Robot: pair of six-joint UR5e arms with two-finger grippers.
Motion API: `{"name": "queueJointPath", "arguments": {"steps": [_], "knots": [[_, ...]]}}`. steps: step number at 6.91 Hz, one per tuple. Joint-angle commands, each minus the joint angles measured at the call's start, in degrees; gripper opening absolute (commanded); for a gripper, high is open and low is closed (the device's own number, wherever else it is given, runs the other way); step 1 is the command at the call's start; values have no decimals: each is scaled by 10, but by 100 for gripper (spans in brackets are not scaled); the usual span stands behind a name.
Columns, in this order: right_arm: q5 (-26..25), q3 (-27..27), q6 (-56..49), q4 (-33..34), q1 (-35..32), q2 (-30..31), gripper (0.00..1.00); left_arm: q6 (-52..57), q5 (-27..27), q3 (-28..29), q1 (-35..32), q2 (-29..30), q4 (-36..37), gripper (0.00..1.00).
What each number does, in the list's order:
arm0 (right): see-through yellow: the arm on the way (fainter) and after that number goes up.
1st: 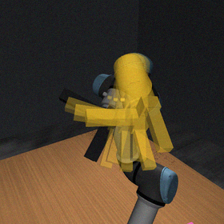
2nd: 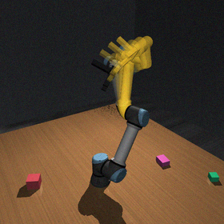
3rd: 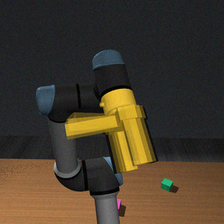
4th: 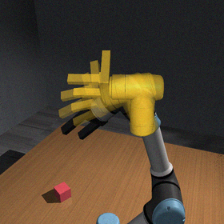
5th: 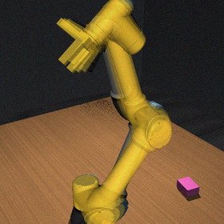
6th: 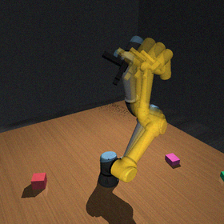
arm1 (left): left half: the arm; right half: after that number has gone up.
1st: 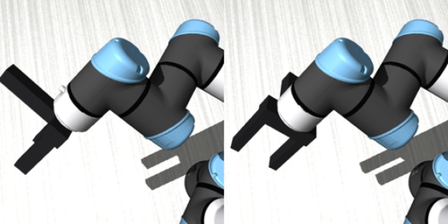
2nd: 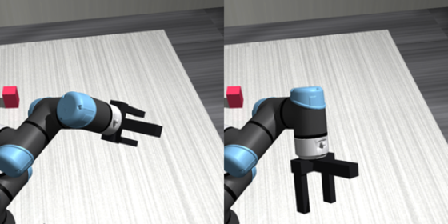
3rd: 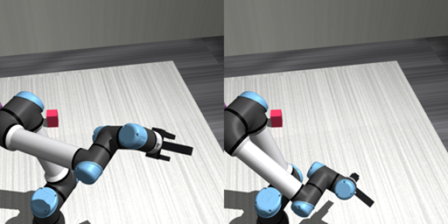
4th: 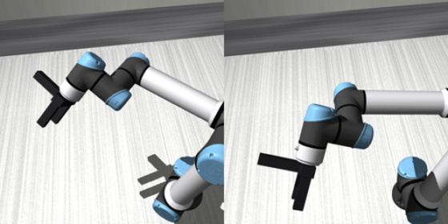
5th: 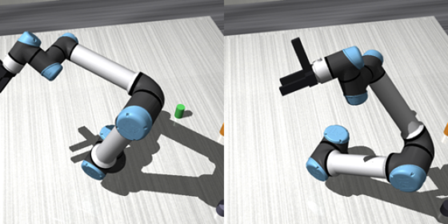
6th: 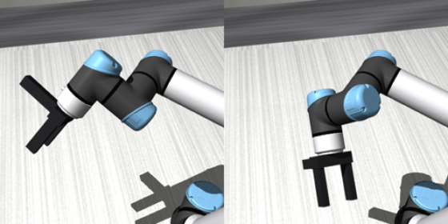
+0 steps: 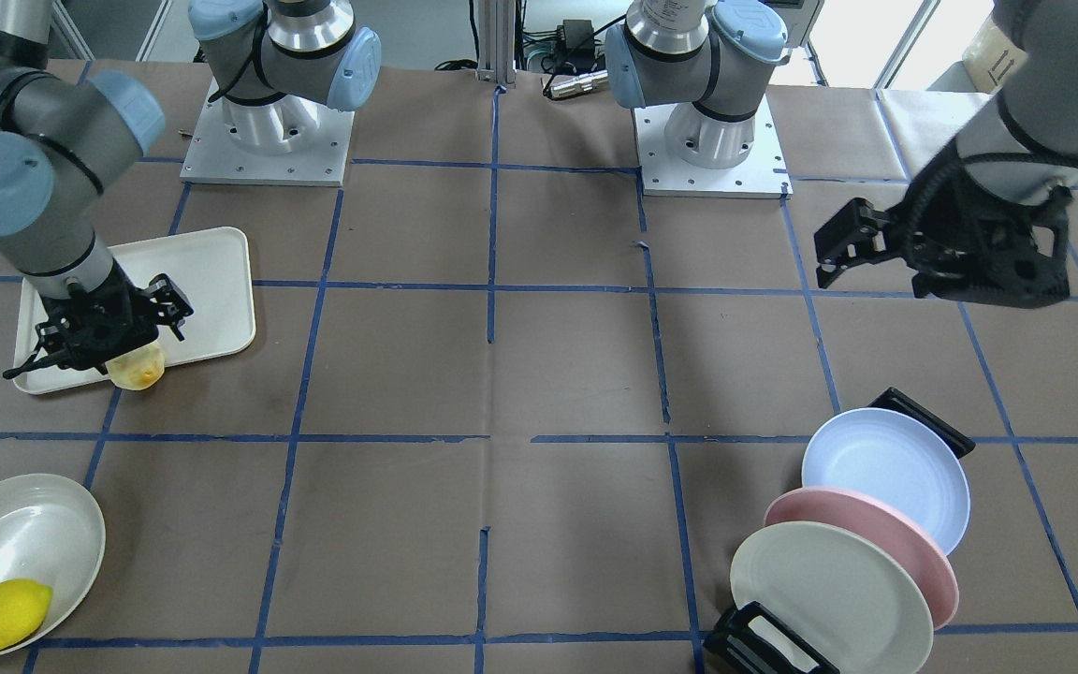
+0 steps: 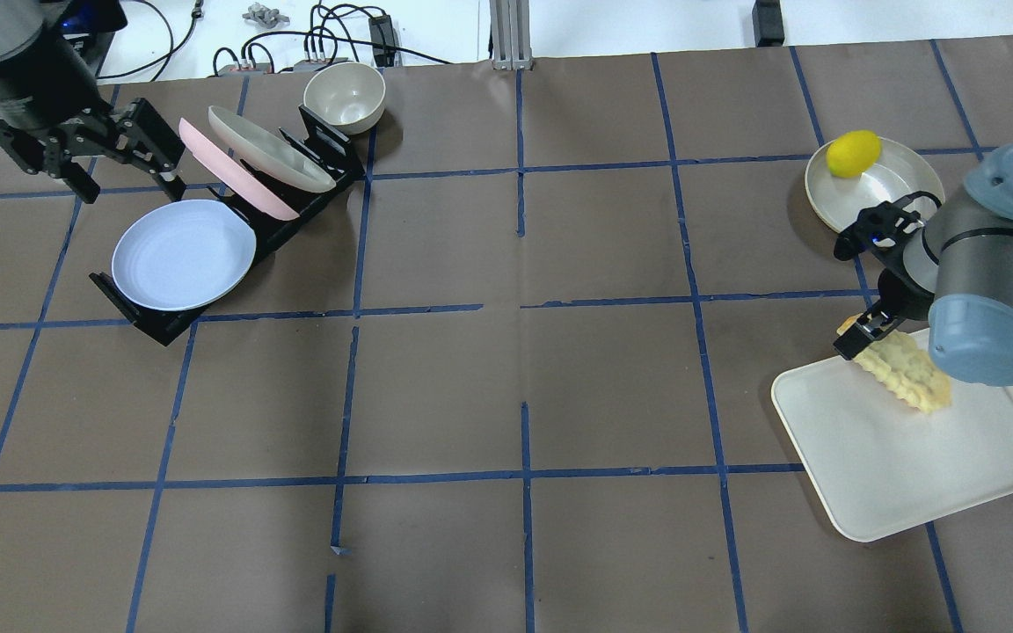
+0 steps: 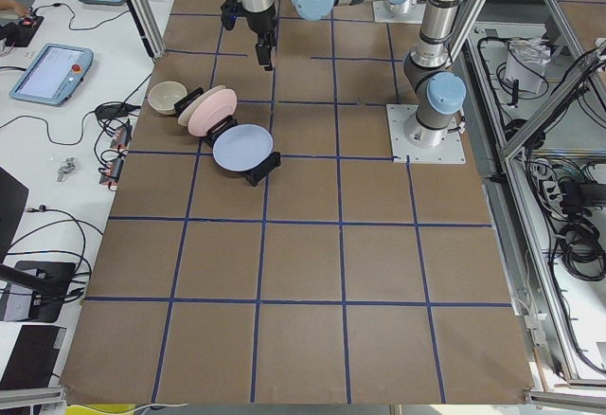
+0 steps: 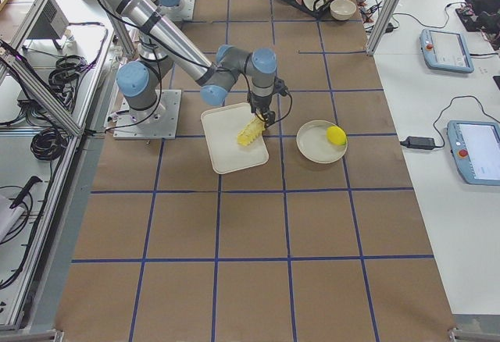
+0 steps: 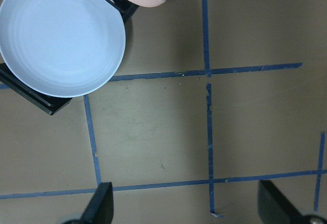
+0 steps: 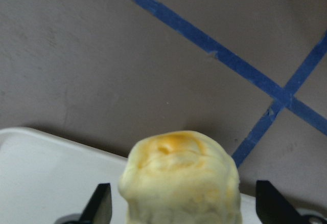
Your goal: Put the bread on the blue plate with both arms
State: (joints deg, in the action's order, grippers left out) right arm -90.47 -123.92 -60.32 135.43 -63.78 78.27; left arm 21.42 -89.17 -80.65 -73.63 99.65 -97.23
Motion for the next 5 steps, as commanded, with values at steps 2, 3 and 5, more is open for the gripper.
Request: {"name": "queueJointPath", "arguments": {"steps": [2, 3, 5], "knots": [[10, -4, -17, 5, 31, -22, 50, 104, -5, 132, 49, 144, 5, 100], [5, 8, 6, -26, 29, -17, 11, 141, -2, 175, 59, 197, 5, 100], [6, 79, 33, -143, 14, 7, 8, 205, 7, 206, 105, 257, 4, 100]]}}
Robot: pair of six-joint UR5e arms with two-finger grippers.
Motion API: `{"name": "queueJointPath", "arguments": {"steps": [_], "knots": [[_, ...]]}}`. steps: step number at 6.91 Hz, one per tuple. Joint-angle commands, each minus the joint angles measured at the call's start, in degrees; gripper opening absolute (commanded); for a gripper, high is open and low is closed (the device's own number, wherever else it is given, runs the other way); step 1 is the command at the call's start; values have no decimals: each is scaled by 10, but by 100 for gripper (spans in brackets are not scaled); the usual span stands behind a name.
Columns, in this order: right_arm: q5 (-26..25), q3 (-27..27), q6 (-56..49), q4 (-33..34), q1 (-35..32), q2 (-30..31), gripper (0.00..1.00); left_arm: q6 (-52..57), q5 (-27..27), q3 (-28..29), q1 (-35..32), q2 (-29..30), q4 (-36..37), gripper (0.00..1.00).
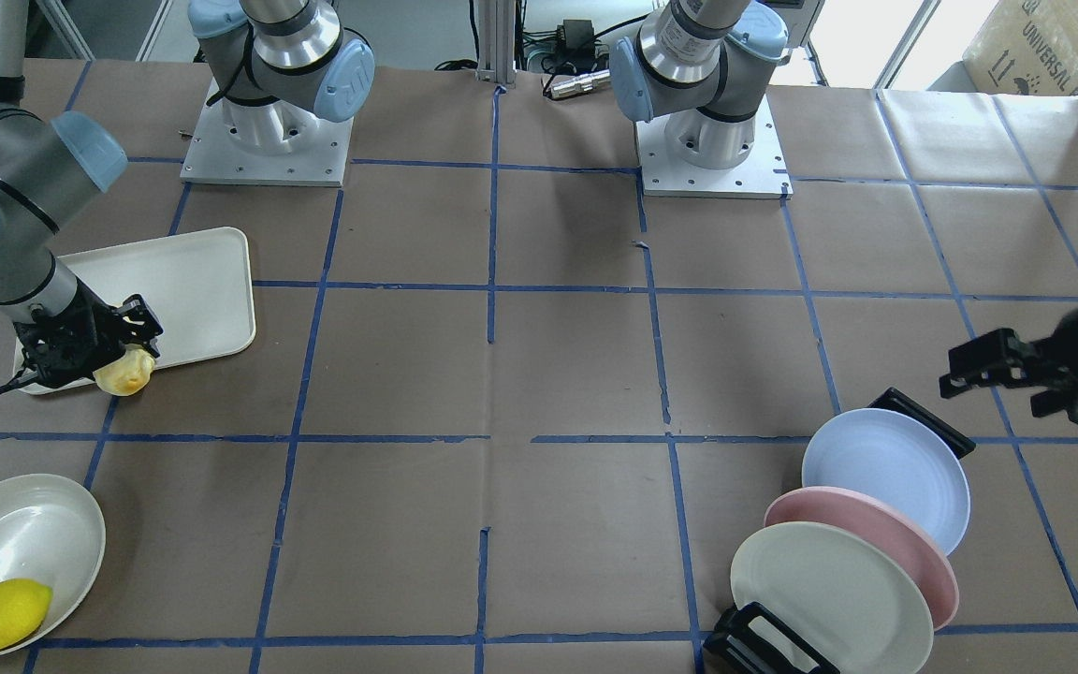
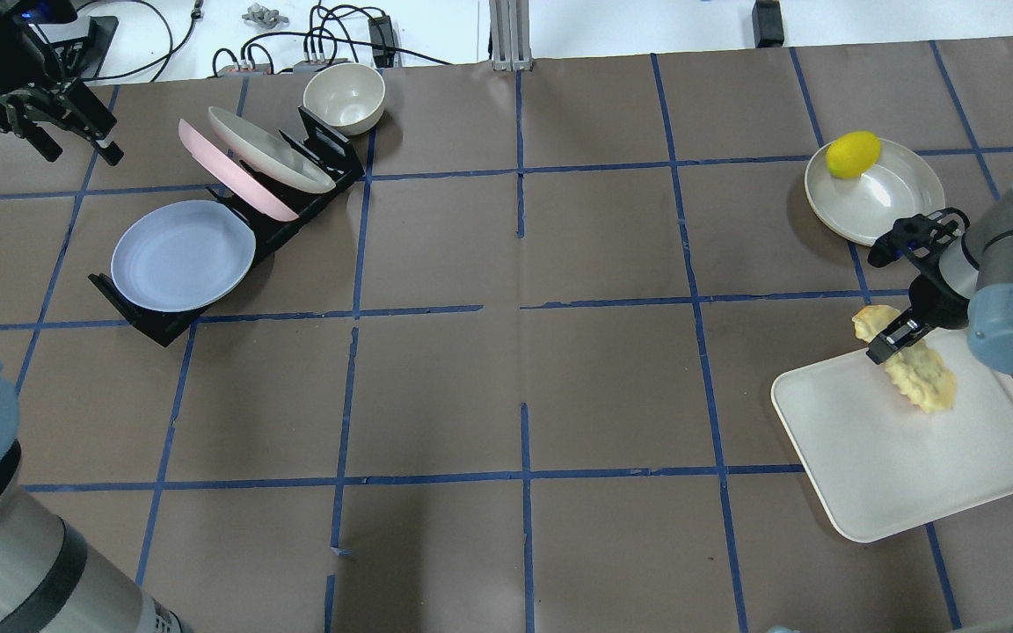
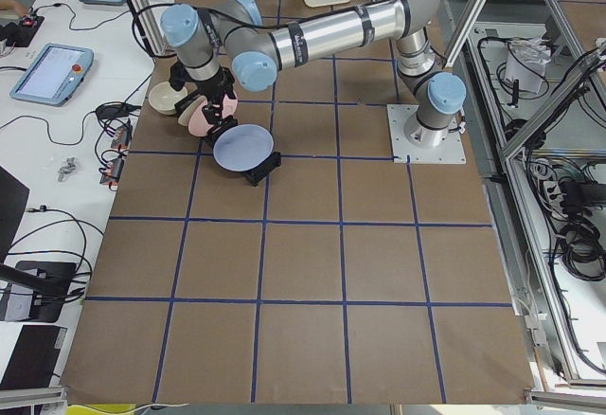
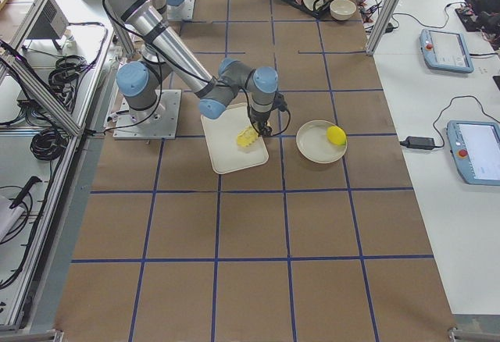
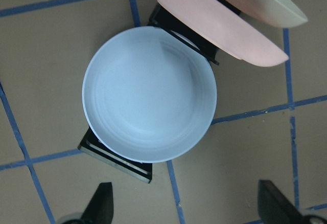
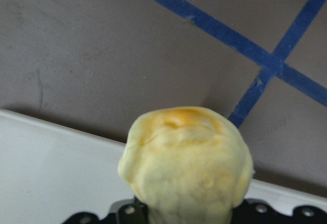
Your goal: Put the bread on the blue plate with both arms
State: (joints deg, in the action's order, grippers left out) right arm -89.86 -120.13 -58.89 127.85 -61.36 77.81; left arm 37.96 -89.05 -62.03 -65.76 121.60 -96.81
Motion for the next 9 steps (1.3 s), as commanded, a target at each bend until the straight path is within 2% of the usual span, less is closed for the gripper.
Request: {"name": "queueJointPath", "arguments": {"steps": [1, 4, 5, 6, 7, 8, 9], "knots": [[-3, 75, 39, -122, -30, 13, 8, 70, 36, 20, 46, 63, 0, 100], [-9, 188, 117, -294, -92, 16, 11, 120, 94, 2, 72, 129, -1, 97], [-9, 238, 184, -371, -116, 33, 12, 120, 95, -6, 71, 136, -1, 92], [-15, 282, 235, -432, -155, 59, 13, 120, 94, -20, 72, 145, -1, 82], [-16, 295, 311, -456, -212, 74, 13, 117, 94, -28, 73, 147, -1, 73], [-15, 294, 377, -458, -270, 88, 13, 115, 92, -27, 73, 146, 0, 54], [-8, 287, 447, -457, -333, 102, 13, 112, 90, -20, 73, 145, -2, 11]]}}
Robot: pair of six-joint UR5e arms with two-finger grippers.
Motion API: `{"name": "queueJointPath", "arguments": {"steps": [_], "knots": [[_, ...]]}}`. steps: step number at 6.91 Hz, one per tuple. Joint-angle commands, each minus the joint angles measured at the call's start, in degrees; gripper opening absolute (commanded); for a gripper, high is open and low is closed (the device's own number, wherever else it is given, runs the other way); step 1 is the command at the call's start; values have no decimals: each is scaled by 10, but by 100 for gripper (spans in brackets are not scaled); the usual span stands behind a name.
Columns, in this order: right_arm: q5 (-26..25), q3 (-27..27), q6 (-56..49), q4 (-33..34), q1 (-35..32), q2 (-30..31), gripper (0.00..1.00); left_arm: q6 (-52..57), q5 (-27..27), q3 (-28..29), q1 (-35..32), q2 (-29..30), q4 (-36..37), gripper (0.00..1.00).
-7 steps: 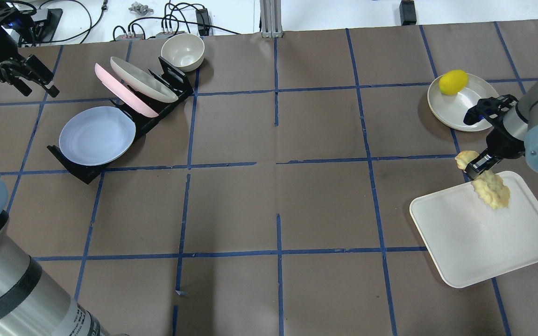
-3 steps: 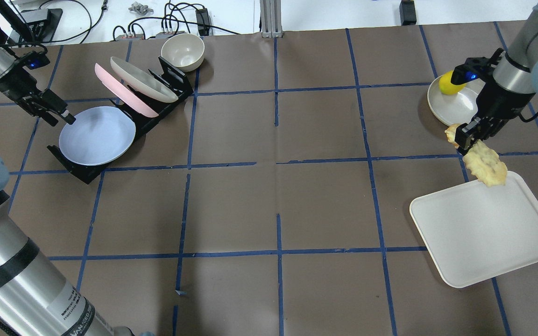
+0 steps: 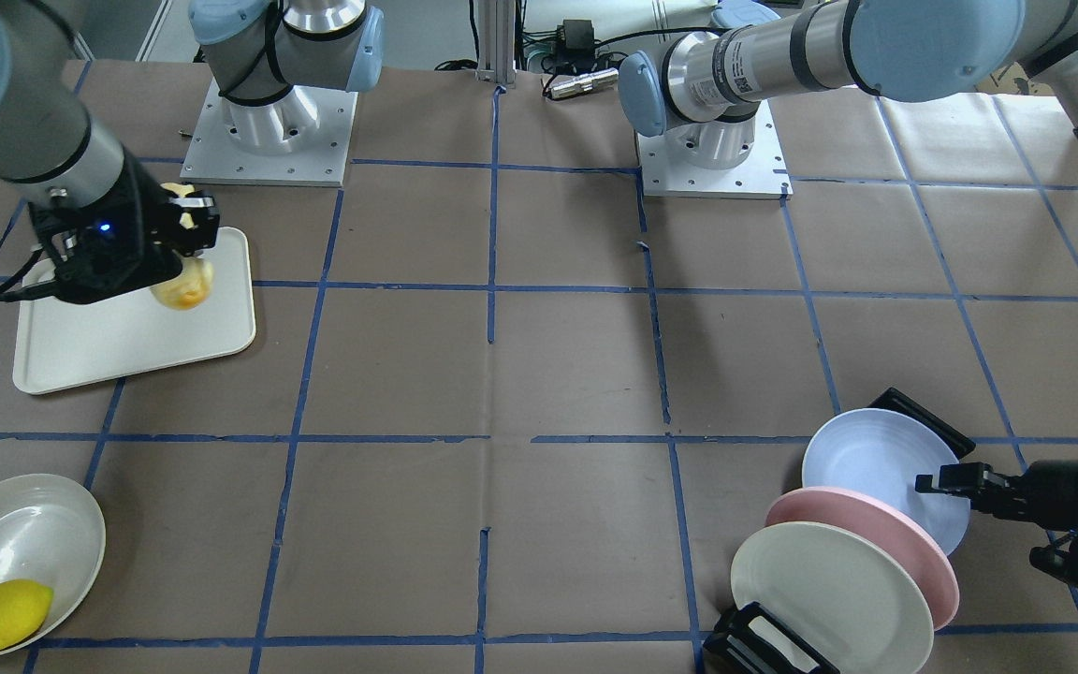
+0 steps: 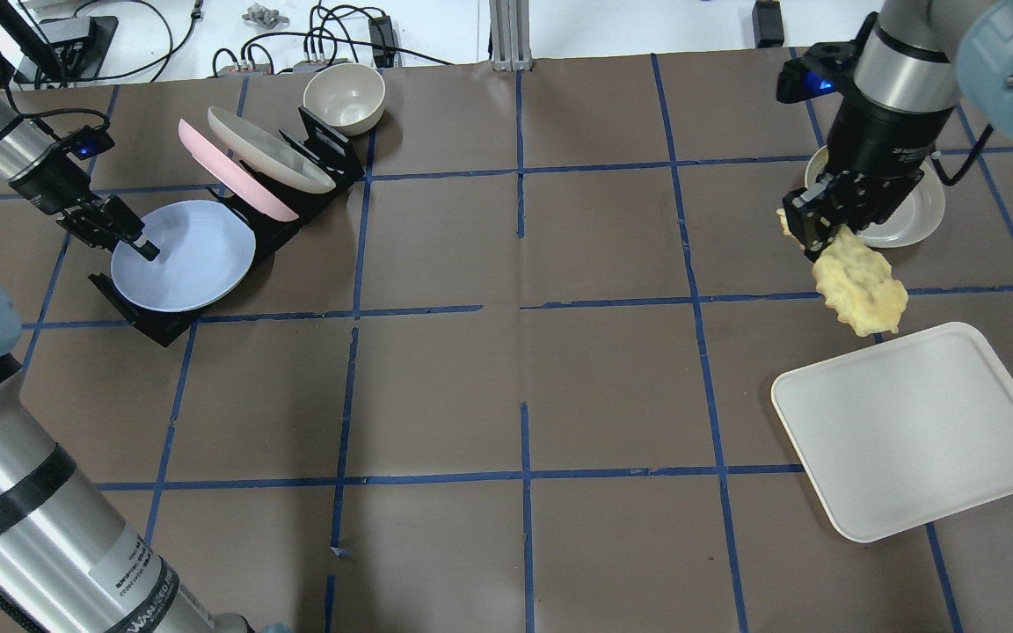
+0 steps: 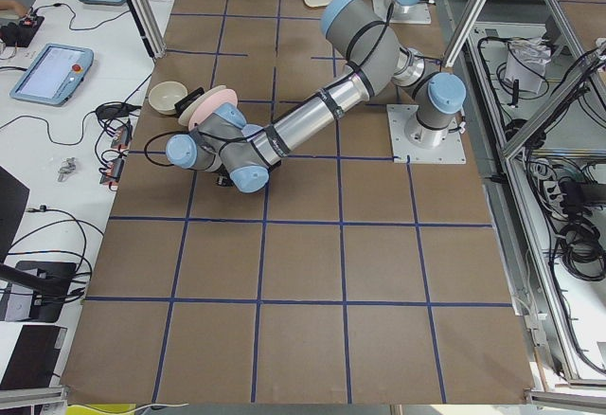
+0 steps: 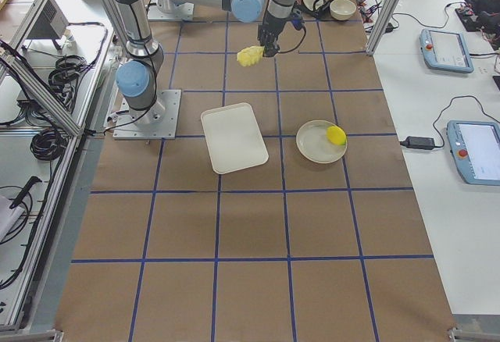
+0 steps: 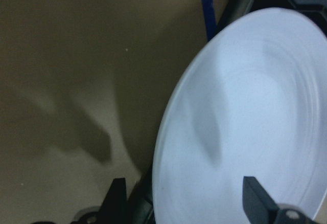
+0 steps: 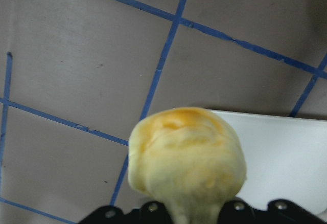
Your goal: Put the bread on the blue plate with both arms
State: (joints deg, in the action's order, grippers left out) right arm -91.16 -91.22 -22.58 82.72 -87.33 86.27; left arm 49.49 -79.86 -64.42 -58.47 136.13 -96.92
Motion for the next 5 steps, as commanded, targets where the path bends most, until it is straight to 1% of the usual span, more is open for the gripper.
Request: {"name": "queueJointPath", "arguments": {"steps": [1, 5], "knots": [[3, -4, 96, 1, -104, 16, 13, -4, -2, 6, 0, -5, -3, 3], [-3, -17, 86, 5, -95, 14, 14, -7, 0, 3, 0, -32, -12, 2]]}}
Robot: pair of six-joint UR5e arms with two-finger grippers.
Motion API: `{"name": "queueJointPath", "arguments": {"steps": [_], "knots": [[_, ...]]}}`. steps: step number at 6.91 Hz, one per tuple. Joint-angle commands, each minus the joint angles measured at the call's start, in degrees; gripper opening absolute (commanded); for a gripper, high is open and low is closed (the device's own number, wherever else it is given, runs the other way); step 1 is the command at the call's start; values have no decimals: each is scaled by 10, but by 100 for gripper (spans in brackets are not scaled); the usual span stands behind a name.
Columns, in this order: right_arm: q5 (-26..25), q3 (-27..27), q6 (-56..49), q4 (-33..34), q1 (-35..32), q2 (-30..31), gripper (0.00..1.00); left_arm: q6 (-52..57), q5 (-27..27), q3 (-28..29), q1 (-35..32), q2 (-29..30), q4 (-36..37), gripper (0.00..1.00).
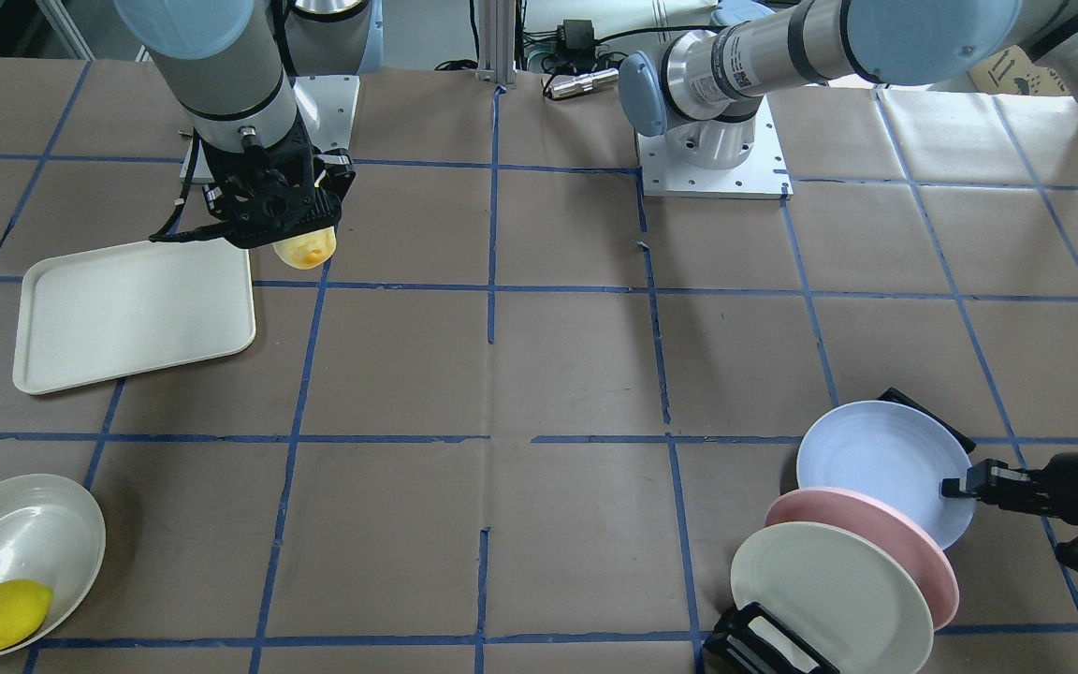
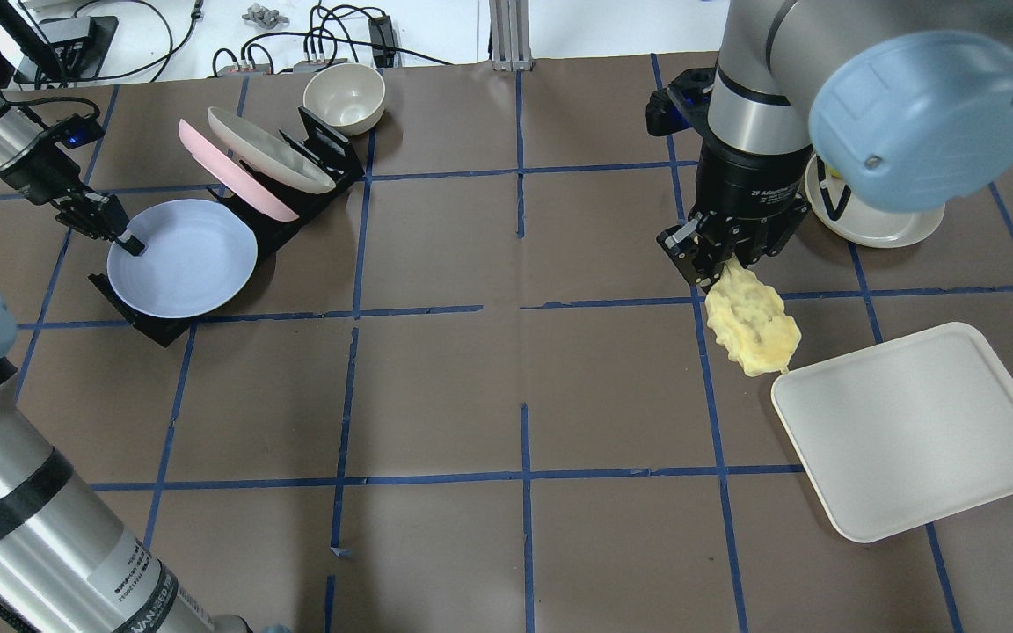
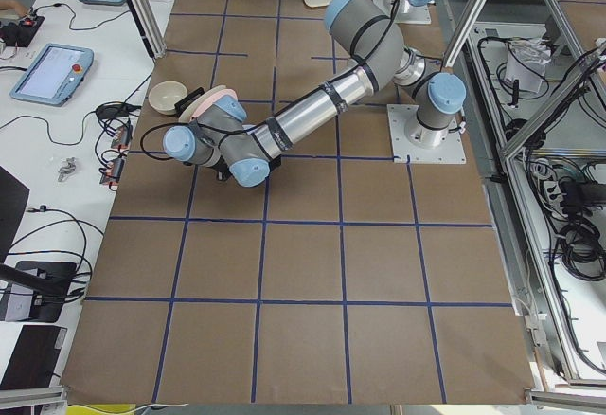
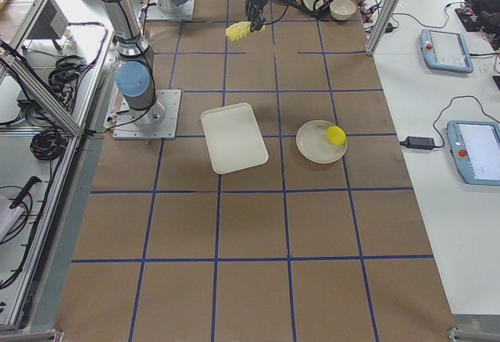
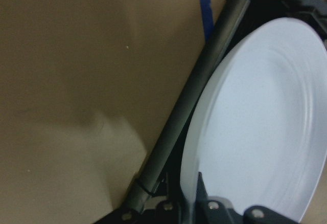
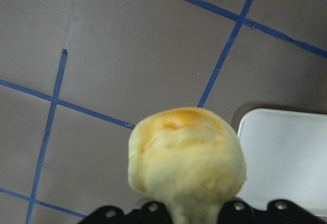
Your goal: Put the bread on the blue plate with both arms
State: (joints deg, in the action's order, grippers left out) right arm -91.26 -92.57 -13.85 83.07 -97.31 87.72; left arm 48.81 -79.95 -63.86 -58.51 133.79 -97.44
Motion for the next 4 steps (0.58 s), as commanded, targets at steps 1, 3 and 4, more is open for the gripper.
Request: {"name": "queueJointPath", "arguments": {"steps": [1, 3, 4], "knots": [[-4, -4, -13, 2, 5, 1, 14, 1, 0, -16, 1, -36, -22, 2], [-8, -5, -36, -1, 39, 2, 14, -5, -5, -84, -9, -125, -54, 2], [-5, -5, -44, -1, 54, 2, 14, -52, -3, -147, -19, -189, -50, 2]]}}
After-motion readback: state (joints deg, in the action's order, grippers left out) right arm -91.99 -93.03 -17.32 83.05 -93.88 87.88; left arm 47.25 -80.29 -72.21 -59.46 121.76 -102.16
